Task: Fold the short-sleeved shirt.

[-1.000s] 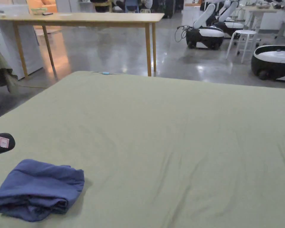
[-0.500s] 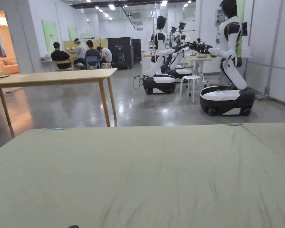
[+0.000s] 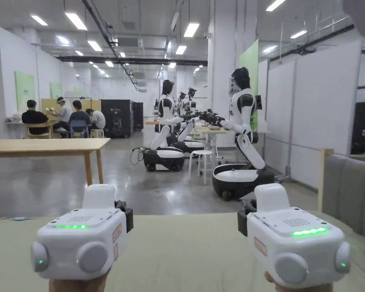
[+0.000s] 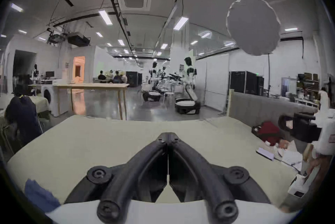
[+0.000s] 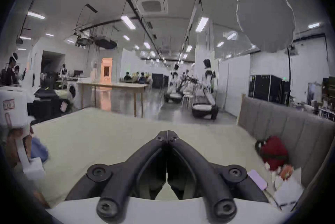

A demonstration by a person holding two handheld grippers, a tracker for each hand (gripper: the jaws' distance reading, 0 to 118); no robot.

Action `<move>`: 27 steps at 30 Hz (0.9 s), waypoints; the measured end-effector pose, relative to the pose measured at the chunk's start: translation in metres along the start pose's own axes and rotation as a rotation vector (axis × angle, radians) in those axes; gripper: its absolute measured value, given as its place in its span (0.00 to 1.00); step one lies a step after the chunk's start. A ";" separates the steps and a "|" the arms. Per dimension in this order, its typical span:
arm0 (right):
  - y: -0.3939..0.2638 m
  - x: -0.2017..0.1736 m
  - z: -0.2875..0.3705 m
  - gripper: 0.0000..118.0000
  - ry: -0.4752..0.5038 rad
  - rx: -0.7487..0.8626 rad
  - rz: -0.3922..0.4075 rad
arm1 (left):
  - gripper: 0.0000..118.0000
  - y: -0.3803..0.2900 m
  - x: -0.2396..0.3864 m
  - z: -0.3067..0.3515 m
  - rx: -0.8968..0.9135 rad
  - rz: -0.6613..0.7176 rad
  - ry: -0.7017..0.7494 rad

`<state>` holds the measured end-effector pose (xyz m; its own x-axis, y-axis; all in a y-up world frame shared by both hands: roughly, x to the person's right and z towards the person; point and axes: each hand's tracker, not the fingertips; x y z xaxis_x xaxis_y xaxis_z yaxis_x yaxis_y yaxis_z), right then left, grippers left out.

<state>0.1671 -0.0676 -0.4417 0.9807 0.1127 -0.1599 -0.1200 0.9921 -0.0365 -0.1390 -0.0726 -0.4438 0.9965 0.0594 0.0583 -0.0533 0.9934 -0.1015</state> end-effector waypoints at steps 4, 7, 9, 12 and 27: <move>0.023 0.011 -0.067 0.01 -0.057 -0.031 -0.123 | 0.00 0.030 -0.004 -0.048 0.031 -0.188 0.059; 0.028 0.003 -0.089 0.01 -0.122 0.029 0.047 | 0.00 0.030 -0.002 -0.068 -0.042 -0.265 0.056; 0.034 -0.005 -0.093 0.01 -0.129 -0.001 0.063 | 0.00 0.025 0.004 -0.069 -0.037 -0.307 0.077; 0.038 -0.010 -0.089 0.01 -0.092 0.015 0.007 | 0.00 0.021 0.001 -0.065 0.024 -0.184 0.082; 0.038 -0.022 -0.089 0.72 -0.085 0.025 0.042 | 0.84 0.031 -0.011 -0.061 0.005 -0.128 0.160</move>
<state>0.1271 -0.0373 -0.5279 0.9847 0.1570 -0.0763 -0.1579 0.9874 -0.0067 -0.1475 -0.0485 -0.5081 0.9926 -0.0834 -0.0885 0.0746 0.9924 -0.0981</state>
